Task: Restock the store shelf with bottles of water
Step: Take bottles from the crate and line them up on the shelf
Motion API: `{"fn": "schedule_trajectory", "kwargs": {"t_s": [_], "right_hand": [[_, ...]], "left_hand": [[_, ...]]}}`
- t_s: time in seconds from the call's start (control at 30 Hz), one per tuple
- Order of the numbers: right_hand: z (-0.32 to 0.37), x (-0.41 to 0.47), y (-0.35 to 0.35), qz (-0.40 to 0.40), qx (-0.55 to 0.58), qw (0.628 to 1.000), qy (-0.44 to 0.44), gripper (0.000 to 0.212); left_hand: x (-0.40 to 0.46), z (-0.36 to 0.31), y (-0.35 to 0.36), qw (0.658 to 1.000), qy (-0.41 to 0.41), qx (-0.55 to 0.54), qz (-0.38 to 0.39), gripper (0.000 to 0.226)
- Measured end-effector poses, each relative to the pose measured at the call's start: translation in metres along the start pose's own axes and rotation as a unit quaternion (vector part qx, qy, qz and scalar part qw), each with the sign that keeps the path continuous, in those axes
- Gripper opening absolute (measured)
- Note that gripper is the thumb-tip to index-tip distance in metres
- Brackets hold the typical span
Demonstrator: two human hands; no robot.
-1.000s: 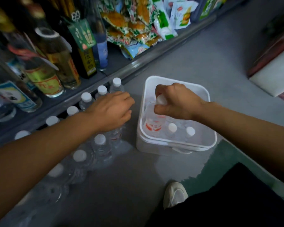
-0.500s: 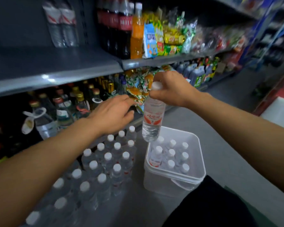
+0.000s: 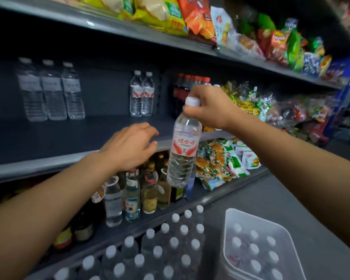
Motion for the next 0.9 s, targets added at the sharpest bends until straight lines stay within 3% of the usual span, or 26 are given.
{"fn": "schedule_trajectory", "kwargs": {"t_s": [0.3, 0.47, 0.77, 0.9], "right_hand": [[0.045, 0.110, 0.032, -0.041, -0.007, 0.994, -0.102, 0.026], [0.052, 0.171, 0.068, -0.047, 0.008, 0.993, -0.112, 0.027], [0.062, 0.283, 0.176, 0.010, 0.007, 0.993, -0.117, 0.025], [0.065, 0.328, 0.213, 0.022, -0.009, 0.992, -0.121, 0.012]], "left_hand": [[0.026, 0.106, -0.004, 0.996, -0.073, 0.046, 0.001, 0.038], [0.042, 0.164, 0.013, 0.992, -0.110, 0.058, 0.010, 0.033], [0.076, 0.272, 0.073, 0.983, -0.183, 0.030, 0.010, 0.025], [0.090, 0.312, 0.093, 0.979, -0.204, 0.024, 0.010, 0.023]]}}
Point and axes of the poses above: each hand's wrist, its own x-axis towards the middle knuckle, its own y-axis out of the palm, z = x × y, the point moved 8 cm from there along x, towards the middle knuckle, and after that the axes turned 13 degrees about y, right-handed, at the moved point
